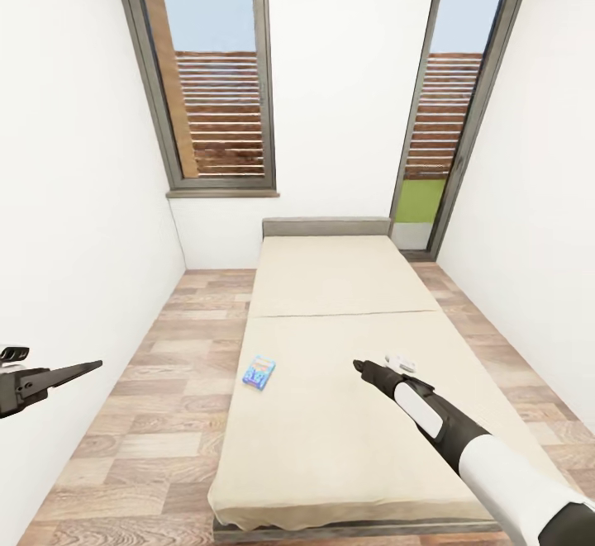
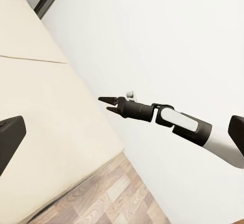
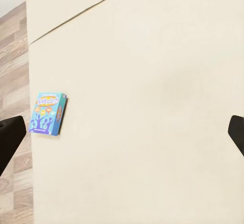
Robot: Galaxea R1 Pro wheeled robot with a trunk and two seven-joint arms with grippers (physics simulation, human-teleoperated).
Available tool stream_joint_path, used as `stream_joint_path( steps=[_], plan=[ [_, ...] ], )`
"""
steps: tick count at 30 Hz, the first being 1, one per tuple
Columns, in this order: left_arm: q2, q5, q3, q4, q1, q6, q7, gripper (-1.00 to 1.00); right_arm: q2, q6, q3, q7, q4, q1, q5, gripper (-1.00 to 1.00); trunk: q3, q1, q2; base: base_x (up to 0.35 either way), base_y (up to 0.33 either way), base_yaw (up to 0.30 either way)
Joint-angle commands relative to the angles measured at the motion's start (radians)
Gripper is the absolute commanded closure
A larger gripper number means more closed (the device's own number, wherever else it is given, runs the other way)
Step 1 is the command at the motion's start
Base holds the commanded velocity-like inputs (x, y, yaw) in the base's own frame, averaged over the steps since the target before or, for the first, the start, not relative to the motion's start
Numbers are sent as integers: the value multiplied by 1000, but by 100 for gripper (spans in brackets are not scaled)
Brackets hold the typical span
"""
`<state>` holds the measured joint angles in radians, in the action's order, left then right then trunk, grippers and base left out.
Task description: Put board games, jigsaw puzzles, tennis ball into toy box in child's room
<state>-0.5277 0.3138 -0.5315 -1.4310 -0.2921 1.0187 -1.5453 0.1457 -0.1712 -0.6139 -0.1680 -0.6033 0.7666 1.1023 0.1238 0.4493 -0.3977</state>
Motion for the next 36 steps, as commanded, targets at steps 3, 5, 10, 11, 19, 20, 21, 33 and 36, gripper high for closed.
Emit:
stream_joint_path(
  steps=[3, 5, 10, 11, 19, 20, 21, 33, 36],
  plan=[
    [-1, -1, 0, 0, -1, 11, -4, -100, 1, -1, -7, -8, -3, 1, 7, -100, 2, 1, -2, 11, 0, -1],
    [-1, -1, 0, 0, -1, 11, -4, -100, 1, -1, -7, -8, -3, 1, 7, -100, 2, 1, -2, 5, 12, -1],
    [-1, -1, 1, 0, -1, 11, -4, -100, 0, -1, -7, -8, -4, 2, 7, -100, 2, 1, -2, 2, 115, 0],
    [-1, -1, 0, 0, -1, 11, -4, -100, 0, -1, -7, -9, -4, 1, 7, -100, 2, 1, -2, 1, 101, 6],
    [0, -1, 0, 0, -1, 11, -3, -100, 0, -2, -9, -17, -6, 1, 7, -100, 7, 1, -2, 0, 35, 111],
    [0, -1, 0, 0, -1, 11, -3, -100, 0, -2, -9, -18, -6, 2, 7, -100, 8, 1, -2, 0, 7, 178],
    [0, -1, 0, 0, -1, 11, -2, -100, 0, -3, -9, -18, -6, 2, 7, -100, 9, 1, -2, 0, 4, 173],
    [0, -2, 52, 0, -2, 4, 92, -100, -20, -11, -9, -58, -19, 2, 6, -100, 13, 1, -2, 0, 1, 50],
    [1, -2, 77, 0, -3, 1, 163, -100, -29, -17, -10, -79, -41, 1, 0, -100, 13, 1, -2, 0, 0, 3]
  ],
)
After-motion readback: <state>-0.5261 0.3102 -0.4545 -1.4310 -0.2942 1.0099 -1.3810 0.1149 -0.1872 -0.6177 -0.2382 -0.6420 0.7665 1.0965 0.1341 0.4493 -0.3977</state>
